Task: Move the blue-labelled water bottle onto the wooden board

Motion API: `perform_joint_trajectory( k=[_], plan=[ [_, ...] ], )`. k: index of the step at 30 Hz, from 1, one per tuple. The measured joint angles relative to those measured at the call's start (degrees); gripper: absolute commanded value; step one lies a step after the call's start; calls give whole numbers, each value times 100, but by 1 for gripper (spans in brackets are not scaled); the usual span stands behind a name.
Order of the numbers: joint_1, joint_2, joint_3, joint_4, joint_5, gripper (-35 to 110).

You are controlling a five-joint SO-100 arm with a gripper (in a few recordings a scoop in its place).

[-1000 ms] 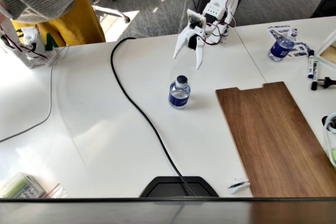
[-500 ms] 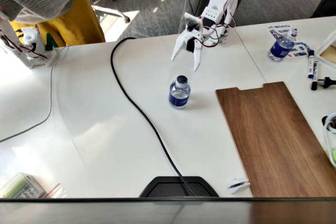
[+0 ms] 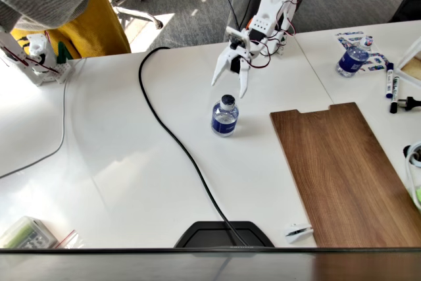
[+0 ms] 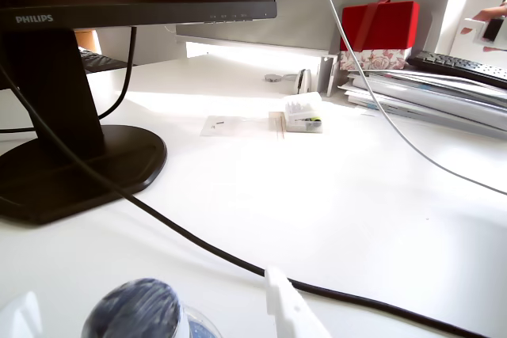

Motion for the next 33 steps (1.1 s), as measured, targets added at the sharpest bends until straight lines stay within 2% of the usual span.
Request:
perform_joint_trajectory(
  k=[16, 33],
  plan=[
    [-308, -1011, -1046, 0, -97, 36],
    [-316, -1556, -1406, 0, -193, 36]
  ],
)
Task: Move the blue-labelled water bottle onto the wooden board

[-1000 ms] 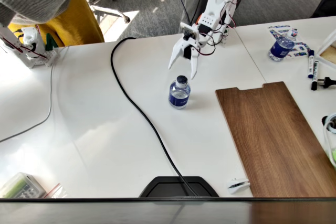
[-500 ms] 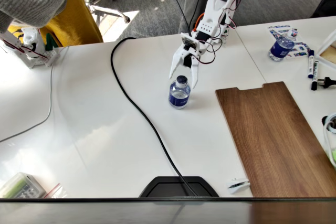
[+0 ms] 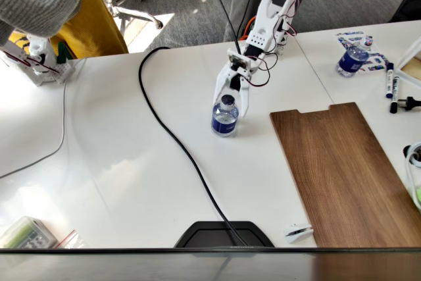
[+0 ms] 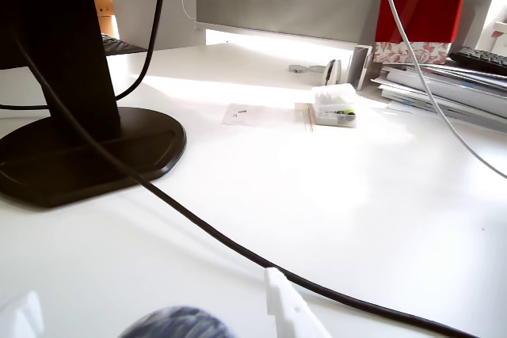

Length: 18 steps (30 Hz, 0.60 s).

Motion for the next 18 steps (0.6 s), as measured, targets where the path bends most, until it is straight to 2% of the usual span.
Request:
perform_joint_trajectory(
  k=[8, 18],
  plan=[
    [9, -193, -193, 0, -9, 31],
    [-9, -325, -316, 0, -132, 19]
  ],
)
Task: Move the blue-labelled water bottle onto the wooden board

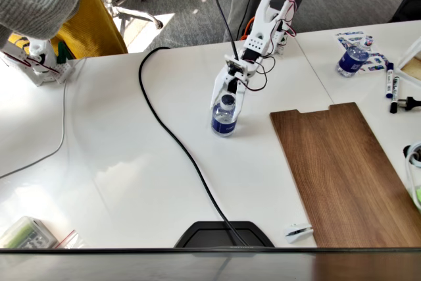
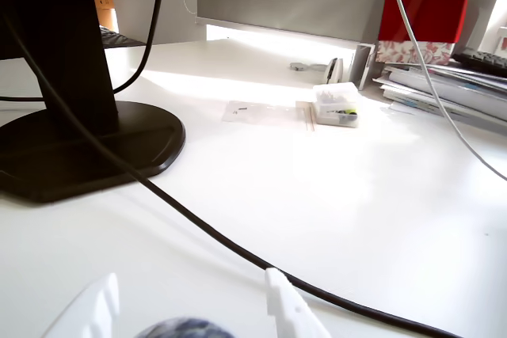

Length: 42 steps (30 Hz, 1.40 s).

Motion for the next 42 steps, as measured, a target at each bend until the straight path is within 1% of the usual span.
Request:
perform_joint_trajectory(
  k=[11, 12, 19, 36, 42],
  plan=[
    [-35, -193, 0, -255, -149, 18],
    [-35, -193, -9, -281, -167, 14],
    [-9, -272, -44, -404, -255, 0],
    [9, -272, -44, -475, -237, 0],
    [-105, 70, -26, -387, -62, 0]
  ],
)
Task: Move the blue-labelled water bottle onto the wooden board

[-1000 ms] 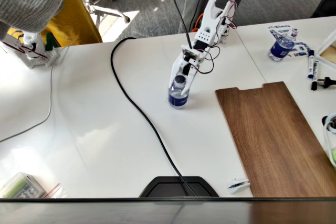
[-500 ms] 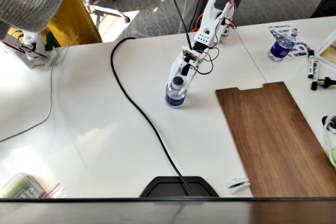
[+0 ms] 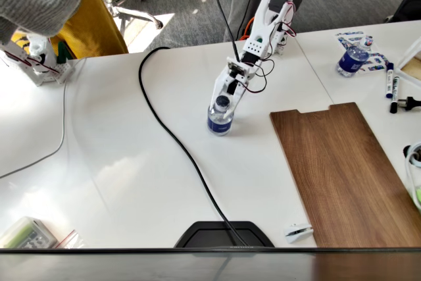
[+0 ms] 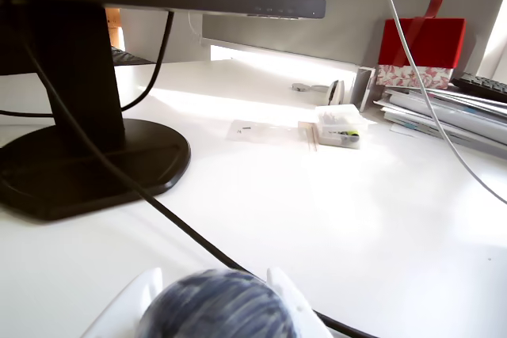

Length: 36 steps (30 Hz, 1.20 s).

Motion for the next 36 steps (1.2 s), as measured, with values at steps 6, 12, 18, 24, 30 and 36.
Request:
perform_joint_trajectory(
  k=[6, 12, 18, 24, 30, 36],
  plan=[
    [-97, 729, 0, 176, 193, 0],
    [-202, 1090, 62, 202, 185, 0],
    [-334, 1485, 62, 378, 185, 0],
    [-571, 1723, 132, 413, 290, 0],
    [-888, 1881, 141, 413, 272, 0],
    [-1521, 1881, 141, 352, 202, 0]
  ],
)
